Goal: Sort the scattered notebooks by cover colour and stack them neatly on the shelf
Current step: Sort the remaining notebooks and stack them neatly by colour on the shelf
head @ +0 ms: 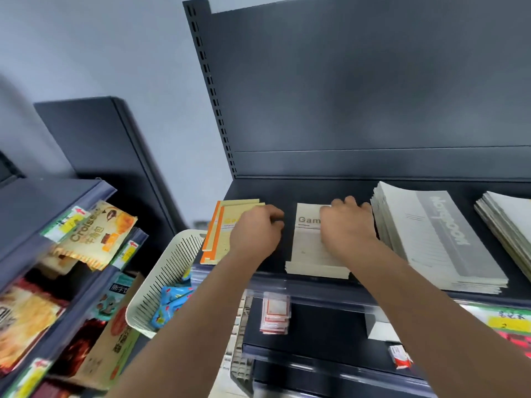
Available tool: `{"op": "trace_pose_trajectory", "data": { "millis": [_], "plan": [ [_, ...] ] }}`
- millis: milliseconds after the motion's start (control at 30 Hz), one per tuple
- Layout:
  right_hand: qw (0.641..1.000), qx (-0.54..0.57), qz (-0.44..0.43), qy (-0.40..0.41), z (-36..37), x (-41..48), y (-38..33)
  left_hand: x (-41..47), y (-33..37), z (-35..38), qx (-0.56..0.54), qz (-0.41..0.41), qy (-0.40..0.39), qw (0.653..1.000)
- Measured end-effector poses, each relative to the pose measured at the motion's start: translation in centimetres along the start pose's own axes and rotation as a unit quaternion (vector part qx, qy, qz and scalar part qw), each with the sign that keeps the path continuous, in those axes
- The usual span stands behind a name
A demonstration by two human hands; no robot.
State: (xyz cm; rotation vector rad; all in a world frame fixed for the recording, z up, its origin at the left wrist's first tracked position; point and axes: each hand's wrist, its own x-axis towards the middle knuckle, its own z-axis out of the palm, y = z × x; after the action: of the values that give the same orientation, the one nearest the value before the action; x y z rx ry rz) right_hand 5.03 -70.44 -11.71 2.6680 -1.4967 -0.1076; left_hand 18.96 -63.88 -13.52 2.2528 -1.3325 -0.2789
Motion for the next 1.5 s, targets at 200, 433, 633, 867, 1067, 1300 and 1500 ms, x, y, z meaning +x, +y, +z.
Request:
{"op": "trace_pose_trajectory", "data": {
  "millis": [200, 433, 633, 867, 1067, 1300, 1500],
  "plan": [
    [0.989, 0.110, -0.068, 0.071, -1.3, 0.5, -6.6, 1.7, -7.2, -5.5, 0.036, -0.127, 0.054, 0.990],
    [0.979, 0.184, -0.044, -0.075, 0.8, 2.0, -13.0, 3.0, -12.1, -5.6, -0.046, -0.159, -0.055, 0.985],
    [0.951, 0.286, 0.055, -0.105, 2.4, 2.5, -14.3, 4.6, -12.9, -4.8, -0.147, -0.161, -0.123, 0.968],
    [0.930, 0.351, 0.077, -0.082, 2.6, 2.8, -15.9, 5.7, -14.4, -5.2, -0.105, -0.144, -0.138, 0.974],
    [0.920, 0.375, 0.077, -0.078, 2.5, 2.9, -17.3, 6.0, -16.2, -5.8, -0.160, -0.172, -0.161, 0.959],
    [0.787, 0.595, 0.147, -0.070, 1.8, 2.9, -16.4, 5.2, -15.5, -7.1, -0.341, -0.126, -0.153, 0.919],
    [0.694, 0.701, 0.157, 0.046, 2.0, 2.4, -14.5, 4.1, -13.4, -6.5, -0.377, 0.058, -0.116, 0.917]
  ]
}}
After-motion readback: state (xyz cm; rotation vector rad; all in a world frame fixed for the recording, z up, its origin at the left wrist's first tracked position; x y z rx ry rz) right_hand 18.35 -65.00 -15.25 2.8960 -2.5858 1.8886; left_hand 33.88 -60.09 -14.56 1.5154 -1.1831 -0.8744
